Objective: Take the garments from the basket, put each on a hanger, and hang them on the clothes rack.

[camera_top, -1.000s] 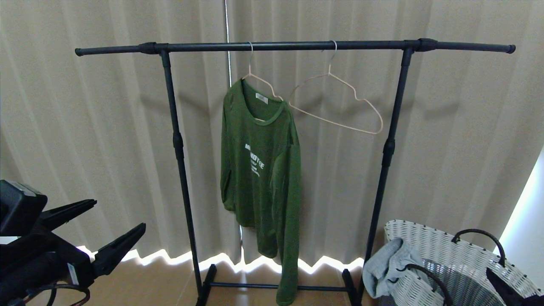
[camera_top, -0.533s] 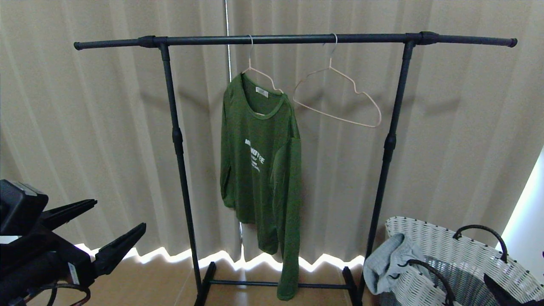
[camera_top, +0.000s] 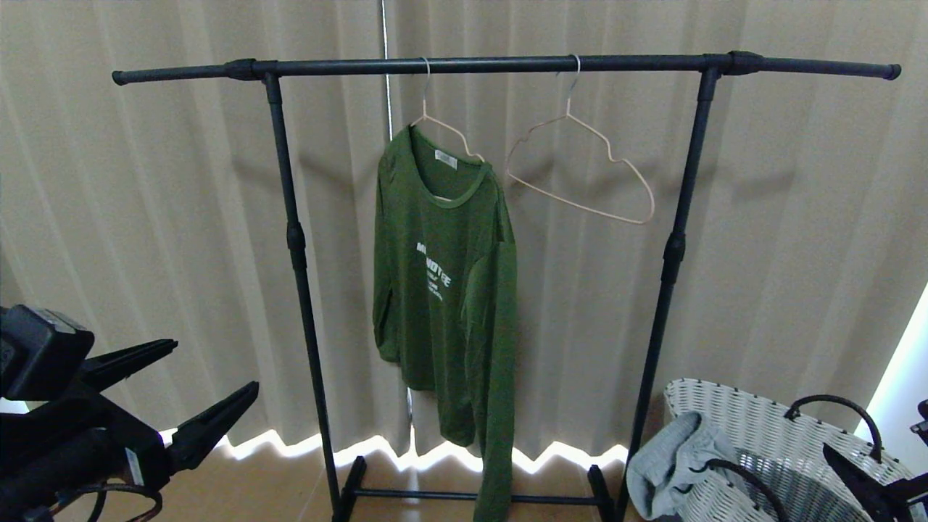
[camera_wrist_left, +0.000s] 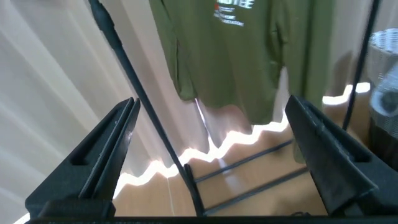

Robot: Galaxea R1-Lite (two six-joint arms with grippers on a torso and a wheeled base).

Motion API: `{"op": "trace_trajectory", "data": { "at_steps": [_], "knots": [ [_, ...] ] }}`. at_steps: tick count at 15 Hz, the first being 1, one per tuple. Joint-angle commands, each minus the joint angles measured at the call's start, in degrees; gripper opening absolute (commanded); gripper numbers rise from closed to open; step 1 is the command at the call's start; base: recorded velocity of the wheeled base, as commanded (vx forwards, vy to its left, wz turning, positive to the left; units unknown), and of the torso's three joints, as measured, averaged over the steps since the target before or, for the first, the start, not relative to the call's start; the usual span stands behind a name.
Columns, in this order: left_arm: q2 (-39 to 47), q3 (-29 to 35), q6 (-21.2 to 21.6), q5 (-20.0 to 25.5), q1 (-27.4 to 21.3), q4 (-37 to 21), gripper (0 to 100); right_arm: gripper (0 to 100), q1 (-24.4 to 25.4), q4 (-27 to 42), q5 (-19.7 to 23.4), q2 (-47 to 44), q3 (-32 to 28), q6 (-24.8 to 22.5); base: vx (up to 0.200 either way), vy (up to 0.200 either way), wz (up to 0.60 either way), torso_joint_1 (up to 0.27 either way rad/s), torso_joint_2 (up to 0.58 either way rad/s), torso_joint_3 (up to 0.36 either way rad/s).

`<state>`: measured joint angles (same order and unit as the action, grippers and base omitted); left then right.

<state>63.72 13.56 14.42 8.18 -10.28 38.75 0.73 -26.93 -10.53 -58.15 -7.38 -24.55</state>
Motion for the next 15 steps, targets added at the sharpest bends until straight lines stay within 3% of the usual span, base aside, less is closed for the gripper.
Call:
{"op": "trace_trajectory", "data": {
  "at_steps": [1, 3, 9, 12, 15],
  "knots": [
    [0.1, -0.2, 0.0, 0.0, -0.4, 0.1, 100, 100, 0.0, 1.3, 0.0, -6.8, -1.3, -0.4, 0.200, 0.000, 0.00, 0.002, 0.01, -0.002],
    [0.1, -0.7, 0.1, 0.0, -1.4, 0.1, 100, 100, 0.0, 1.2, -0.2, -12.3, -1.5, -1.6, 0.200, 0.000, 0.00, 0.002, 0.00, -0.005],
    [0.3, -1.8, 0.1, 0.0, -4.0, 0.1, 100, 100, 0.1, -4.1, 0.3, -42.7, -10.4, -1.7, 0.000, 0.000, 0.00, 0.000, 0.00, 0.000],
    [0.2, -1.7, 0.1, 0.0, -4.0, 0.1, 100, 100, 0.1, -3.8, -0.2, -52.2, -17.2, -1.7, 0.000, 0.000, 0.00, 0.000, 0.00, 0.000],
    [-0.1, -1.5, 0.1, 0.0, -4.0, 0.2, 100, 100, -2.1, -0.9, -0.3, -56.0, -21.4, -1.8, 0.000, 0.000, 0.00, 0.000, 0.00, 0.000]
  ]
}}
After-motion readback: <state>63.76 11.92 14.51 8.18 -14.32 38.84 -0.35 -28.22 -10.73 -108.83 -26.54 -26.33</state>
